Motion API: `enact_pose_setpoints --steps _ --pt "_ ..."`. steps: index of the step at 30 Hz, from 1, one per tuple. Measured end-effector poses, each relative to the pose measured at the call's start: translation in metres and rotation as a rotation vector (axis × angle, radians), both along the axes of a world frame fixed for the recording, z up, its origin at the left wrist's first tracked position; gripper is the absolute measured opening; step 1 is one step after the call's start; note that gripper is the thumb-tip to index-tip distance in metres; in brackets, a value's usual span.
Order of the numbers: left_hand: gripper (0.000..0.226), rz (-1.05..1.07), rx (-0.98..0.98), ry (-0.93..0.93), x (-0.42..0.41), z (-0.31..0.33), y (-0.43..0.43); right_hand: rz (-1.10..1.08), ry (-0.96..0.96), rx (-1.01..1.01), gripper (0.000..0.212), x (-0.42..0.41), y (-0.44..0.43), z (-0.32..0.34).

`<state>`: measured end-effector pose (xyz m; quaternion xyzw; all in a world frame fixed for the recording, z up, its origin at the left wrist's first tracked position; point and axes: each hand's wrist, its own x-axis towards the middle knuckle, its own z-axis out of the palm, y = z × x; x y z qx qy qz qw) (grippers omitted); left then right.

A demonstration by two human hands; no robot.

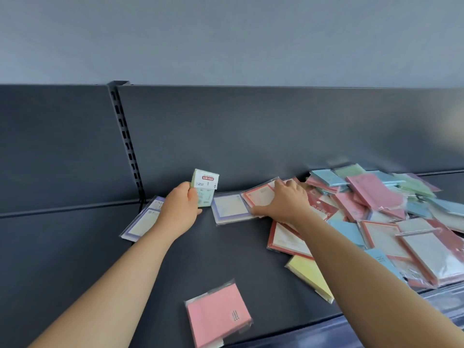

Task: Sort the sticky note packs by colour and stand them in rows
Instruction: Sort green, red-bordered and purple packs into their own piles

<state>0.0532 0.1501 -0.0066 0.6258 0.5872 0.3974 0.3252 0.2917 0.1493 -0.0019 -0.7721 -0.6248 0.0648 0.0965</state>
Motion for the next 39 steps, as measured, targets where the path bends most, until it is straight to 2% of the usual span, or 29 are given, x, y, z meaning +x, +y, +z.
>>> enact_pose_setpoints --steps 2,7,13,14,15,17,18,20,25,30,32,34,36,39 --pt "0.030 0.033 -0.069 -0.164 -0.003 -0.002 -0.006 -0.011 0.003 -0.065 0.116 0.001 0.001 -0.002" --pt "0.033 0.094 -0.200 -0.393 -0.008 -0.009 -0.011 -0.016 0.007 -0.033 0.115 -0.001 0.001 0.000" --pt "0.035 0.152 -0.170 -0.526 -0.006 -0.002 -0.020 0.007 0.103 0.282 0.120 -0.004 0.002 0.011" --pt "0.035 0.153 -0.148 -0.536 -0.006 0.001 -0.022 0.012 0.170 0.279 0.111 -0.003 0.005 0.013" --pt "0.035 0.150 -0.125 -0.538 -0.006 0.003 -0.023 0.019 0.262 0.266 0.093 -0.001 0.007 0.015" --pt "0.034 0.137 -0.086 -0.508 -0.006 0.008 -0.026 0.034 0.445 0.281 0.046 0.002 0.010 0.019" --pt "0.033 0.128 -0.071 -0.477 -0.006 0.010 -0.027 0.037 0.511 0.310 0.028 0.003 0.009 0.022" --pt "0.031 0.123 -0.049 -0.442 -0.007 0.014 -0.030 0.048 0.598 0.351 0.015 0.002 0.008 0.027" --pt "0.032 0.167 0.055 -0.459 -0.011 0.024 -0.045 0.125 0.803 0.411 0.009 -0.012 0.001 0.041" --pt "0.016 0.245 -0.002 -0.677 -0.022 0.038 -0.065 0.172 0.872 0.437 0.008 -0.032 -0.007 0.047" --pt "0.015 0.305 0.062 -0.545 -0.030 0.035 -0.073 0.178 0.898 0.429 0.007 -0.042 -0.008 0.045" --pt "0.027 0.376 0.140 -0.380 -0.040 0.030 -0.082 0.194 0.908 0.393 0.009 -0.056 -0.009 0.043" --pt "0.040 0.442 0.166 -0.351 -0.052 0.027 -0.094 0.213 0.915 0.334 0.014 -0.074 -0.012 0.043" --pt "0.045 0.531 0.151 -0.395 -0.076 0.023 -0.110 0.234 0.951 0.251 0.026 -0.104 -0.021 0.046"
